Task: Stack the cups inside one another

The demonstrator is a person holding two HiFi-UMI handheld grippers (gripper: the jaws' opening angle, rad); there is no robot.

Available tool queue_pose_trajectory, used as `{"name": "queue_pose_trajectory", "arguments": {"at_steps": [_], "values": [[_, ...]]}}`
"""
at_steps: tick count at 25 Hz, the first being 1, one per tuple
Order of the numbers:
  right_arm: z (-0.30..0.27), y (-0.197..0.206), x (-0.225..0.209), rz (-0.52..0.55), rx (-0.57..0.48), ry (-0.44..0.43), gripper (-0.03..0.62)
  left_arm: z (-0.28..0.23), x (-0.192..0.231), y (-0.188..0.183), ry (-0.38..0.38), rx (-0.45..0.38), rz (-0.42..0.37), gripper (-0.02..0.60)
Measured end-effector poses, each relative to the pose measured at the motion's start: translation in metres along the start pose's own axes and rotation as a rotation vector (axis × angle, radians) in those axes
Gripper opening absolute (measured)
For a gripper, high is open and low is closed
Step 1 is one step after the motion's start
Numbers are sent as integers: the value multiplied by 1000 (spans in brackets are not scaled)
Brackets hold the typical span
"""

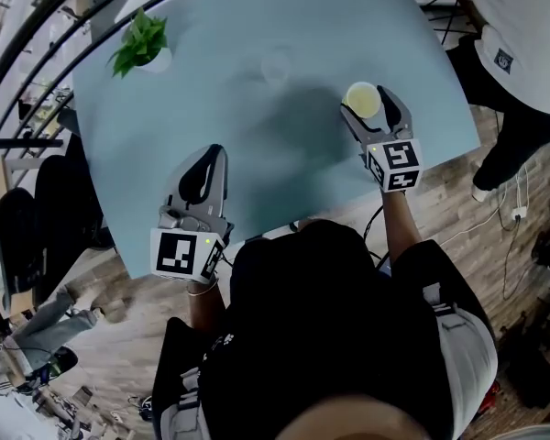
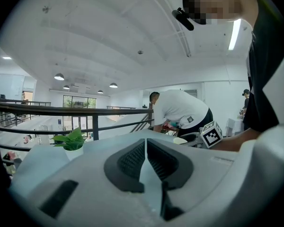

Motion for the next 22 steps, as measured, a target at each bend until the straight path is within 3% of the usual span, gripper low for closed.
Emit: {"name": "queue_pose_trajectory", "arguments": {"at_steps": [22], "values": [[-20,55,-9,-16,118,-85,364,-13,-20,5,-61,28,2,9]]}}
Point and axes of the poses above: the fingertips, and each gripper's own axes: z backward along the fingers, x to its left, y out of its underside, the point moved 7 cm from there along z, backward along the fingers, and after that the axes turned 4 degrees about z, right-handed, at the moved point
